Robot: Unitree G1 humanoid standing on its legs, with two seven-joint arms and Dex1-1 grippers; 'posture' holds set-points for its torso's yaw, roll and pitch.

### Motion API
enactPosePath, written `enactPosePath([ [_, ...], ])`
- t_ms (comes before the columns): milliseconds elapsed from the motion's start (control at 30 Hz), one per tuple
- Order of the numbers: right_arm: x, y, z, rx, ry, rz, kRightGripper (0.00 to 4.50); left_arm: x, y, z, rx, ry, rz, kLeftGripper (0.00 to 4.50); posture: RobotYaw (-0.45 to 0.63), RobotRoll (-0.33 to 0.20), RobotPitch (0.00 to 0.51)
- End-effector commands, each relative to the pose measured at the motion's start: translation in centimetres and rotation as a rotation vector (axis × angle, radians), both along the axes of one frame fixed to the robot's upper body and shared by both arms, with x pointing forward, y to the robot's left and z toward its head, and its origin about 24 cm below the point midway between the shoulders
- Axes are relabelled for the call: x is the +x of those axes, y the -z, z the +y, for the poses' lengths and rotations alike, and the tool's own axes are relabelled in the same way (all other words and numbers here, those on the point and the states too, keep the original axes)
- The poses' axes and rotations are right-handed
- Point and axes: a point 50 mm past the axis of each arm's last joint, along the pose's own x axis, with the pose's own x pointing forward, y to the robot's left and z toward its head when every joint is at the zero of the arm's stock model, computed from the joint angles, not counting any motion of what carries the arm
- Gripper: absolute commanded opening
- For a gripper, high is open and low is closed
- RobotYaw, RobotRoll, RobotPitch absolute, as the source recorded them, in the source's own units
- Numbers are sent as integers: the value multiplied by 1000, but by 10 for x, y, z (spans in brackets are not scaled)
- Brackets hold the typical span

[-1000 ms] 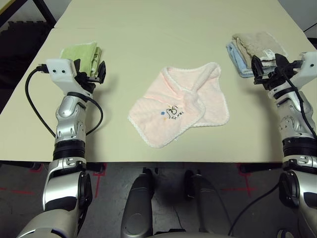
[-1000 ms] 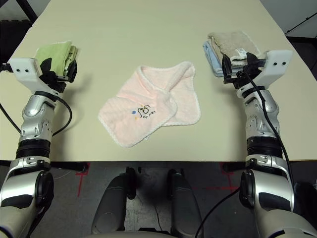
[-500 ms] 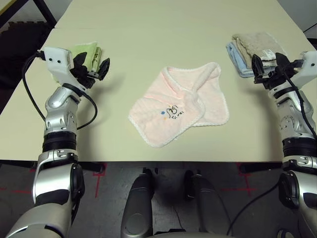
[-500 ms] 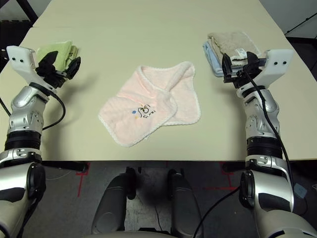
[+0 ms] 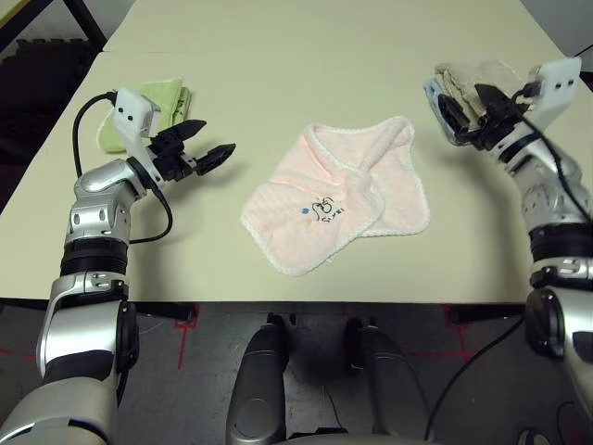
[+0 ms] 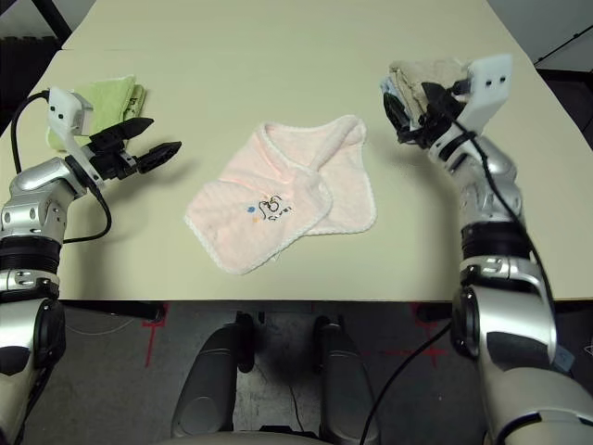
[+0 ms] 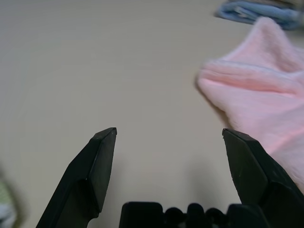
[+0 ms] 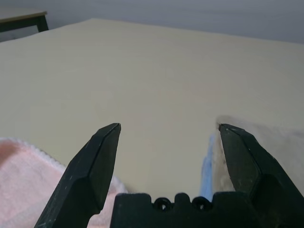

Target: Fold the towel and set it aside.

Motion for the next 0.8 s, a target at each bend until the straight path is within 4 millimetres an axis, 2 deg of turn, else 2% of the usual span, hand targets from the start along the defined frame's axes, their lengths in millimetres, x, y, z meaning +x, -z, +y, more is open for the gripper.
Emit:
enactPosePath([
  [33, 6, 8, -3, -44, 0, 90, 4483, -3, 2, -4, 24, 98, 38, 4500, 110, 0, 277],
  [233, 13, 0, 1, -125, -53, 146, 4483, -8, -4, -12, -22, 226, 46, 4500, 114, 0, 294],
  [467, 17, 3, 2, -241, -52, 246, 4483, -14, -21, -26, -45, 364, 15, 4500, 132, 0, 309],
  [633, 16, -6, 2, -275, -113, 310, 4483, -13, -22, -31, 25, 346, -10, 4500, 143, 0, 311],
  [800, 16, -16, -8, -398, 3, 292, 4483, -11, -21, -37, 27, 299, -4, 4500, 152, 0, 318],
])
